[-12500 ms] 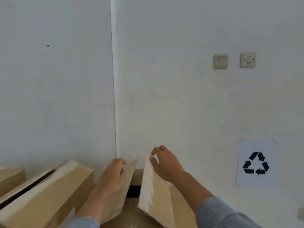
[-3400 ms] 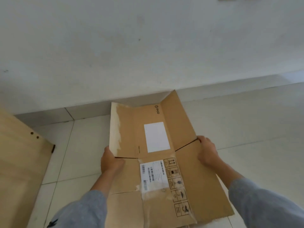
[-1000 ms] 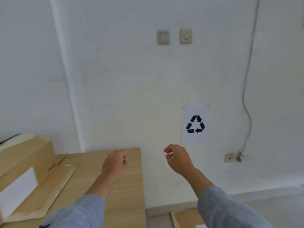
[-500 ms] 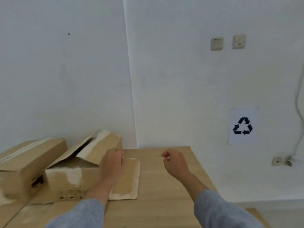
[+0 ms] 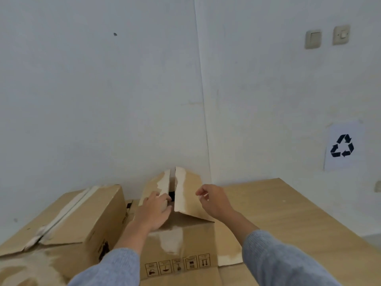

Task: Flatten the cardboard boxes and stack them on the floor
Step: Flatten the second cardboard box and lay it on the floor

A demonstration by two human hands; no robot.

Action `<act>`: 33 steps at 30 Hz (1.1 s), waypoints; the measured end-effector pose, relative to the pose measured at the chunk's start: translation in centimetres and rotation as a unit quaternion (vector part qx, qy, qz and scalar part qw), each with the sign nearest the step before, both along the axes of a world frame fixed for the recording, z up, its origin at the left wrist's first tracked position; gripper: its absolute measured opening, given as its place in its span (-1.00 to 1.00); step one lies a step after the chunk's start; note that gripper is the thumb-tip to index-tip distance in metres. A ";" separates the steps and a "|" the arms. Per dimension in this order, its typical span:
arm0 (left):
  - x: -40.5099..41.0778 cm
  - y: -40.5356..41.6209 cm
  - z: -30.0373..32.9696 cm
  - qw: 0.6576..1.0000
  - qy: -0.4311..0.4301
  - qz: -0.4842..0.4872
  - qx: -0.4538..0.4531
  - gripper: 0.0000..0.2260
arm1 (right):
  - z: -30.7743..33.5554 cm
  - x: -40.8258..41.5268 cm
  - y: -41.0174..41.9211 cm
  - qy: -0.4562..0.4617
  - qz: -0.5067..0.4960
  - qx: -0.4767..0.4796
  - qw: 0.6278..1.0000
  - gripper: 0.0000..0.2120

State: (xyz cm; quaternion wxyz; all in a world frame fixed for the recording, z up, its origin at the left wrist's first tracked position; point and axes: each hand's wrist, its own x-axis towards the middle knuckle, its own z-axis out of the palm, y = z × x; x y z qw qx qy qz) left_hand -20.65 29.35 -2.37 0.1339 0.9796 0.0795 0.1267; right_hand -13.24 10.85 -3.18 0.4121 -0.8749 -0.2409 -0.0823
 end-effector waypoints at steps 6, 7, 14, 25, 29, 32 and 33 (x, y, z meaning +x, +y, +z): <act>-0.1 3.7 3.8 0.974 -0.136 0.003 -0.181 -0.89 | 1.1 -0.4 4.4 -0.021 0.072 -0.045 0.996 -0.72; -0.1 4.6 4.4 0.968 -0.144 0.015 -0.204 -0.88 | 1.4 -0.4 5.1 -0.026 0.097 -0.073 0.992 -0.70; -0.2 6.8 4.2 0.951 -0.189 0.025 -0.242 -0.86 | 9.8 0.8 4.9 -0.138 0.112 -0.416 0.892 -0.72; 1.3 7.2 3.3 0.923 -0.182 -0.009 -0.338 -0.85 | 2.0 6.2 4.7 0.027 -0.016 -0.469 0.883 -0.55; 0.8 8.9 2.6 0.890 -0.209 -0.004 -0.405 -0.84 | 0.1 8.1 5.9 0.028 -0.061 -0.424 0.903 -0.53; 0.4 10.1 2.5 0.876 -0.211 -0.005 -0.434 -0.88 | 1.1 9.6 6.3 -0.003 -0.082 -0.351 0.933 -0.45; 0.3 10.3 2.4 0.876 -0.208 -0.007 -0.434 -0.89 | 1.5 10.2 6.5 -0.021 -0.088 -0.319 0.944 -0.42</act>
